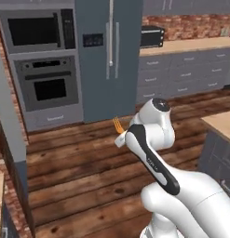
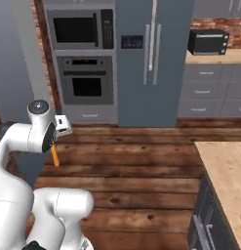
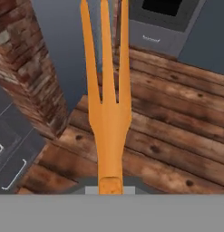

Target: Take the fork and place it on the left side of the plate. Then take the spoon and place it on the right side of the plate. Make sure they're directly next to the plate.

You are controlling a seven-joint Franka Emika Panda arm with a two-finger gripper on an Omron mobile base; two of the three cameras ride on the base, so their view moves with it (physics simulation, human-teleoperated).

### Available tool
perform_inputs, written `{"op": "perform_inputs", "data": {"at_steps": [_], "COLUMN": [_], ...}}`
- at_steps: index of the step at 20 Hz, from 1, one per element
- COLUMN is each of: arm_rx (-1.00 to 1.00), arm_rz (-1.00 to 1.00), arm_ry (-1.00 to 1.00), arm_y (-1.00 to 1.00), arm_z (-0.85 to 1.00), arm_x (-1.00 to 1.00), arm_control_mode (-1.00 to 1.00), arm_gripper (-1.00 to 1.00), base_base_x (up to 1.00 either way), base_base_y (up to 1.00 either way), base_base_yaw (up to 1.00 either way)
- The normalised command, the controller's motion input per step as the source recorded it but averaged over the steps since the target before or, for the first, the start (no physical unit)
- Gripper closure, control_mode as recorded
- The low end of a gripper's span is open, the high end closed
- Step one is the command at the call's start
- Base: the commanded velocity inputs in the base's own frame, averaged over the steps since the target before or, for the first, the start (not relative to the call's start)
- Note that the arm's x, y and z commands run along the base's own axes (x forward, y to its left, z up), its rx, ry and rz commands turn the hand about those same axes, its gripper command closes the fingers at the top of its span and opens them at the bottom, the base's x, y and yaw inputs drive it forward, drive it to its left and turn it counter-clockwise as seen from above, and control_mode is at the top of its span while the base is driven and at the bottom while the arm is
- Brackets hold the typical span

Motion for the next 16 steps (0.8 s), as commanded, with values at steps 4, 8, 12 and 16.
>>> {"op": "perform_inputs", "data": {"at_steps": [4, 8, 12, 16], "arm_rx": [0.00, 0.00, 0.00, 0.00], "arm_rz": [0.00, 0.00, 0.00, 0.00], "arm_ry": [0.00, 0.00, 0.00, 0.00], "arm_y": [0.00, 0.00, 0.00, 0.00], "arm_z": [0.00, 0.00, 0.00, 0.00], "arm_x": [0.00, 0.00, 0.00, 0.00], "arm_control_mode": [1.00, 1.00, 1.00, 1.00], "arm_gripper": [1.00, 1.00, 1.00, 1.00], "base_base_x": [0.50, 0.72, 0.84, 0.95], "base_base_y": [-0.02, 0.18, 0.31, 0.46], "base_base_yaw": [-0.61, -0.55, -0.52, -0.48]}}
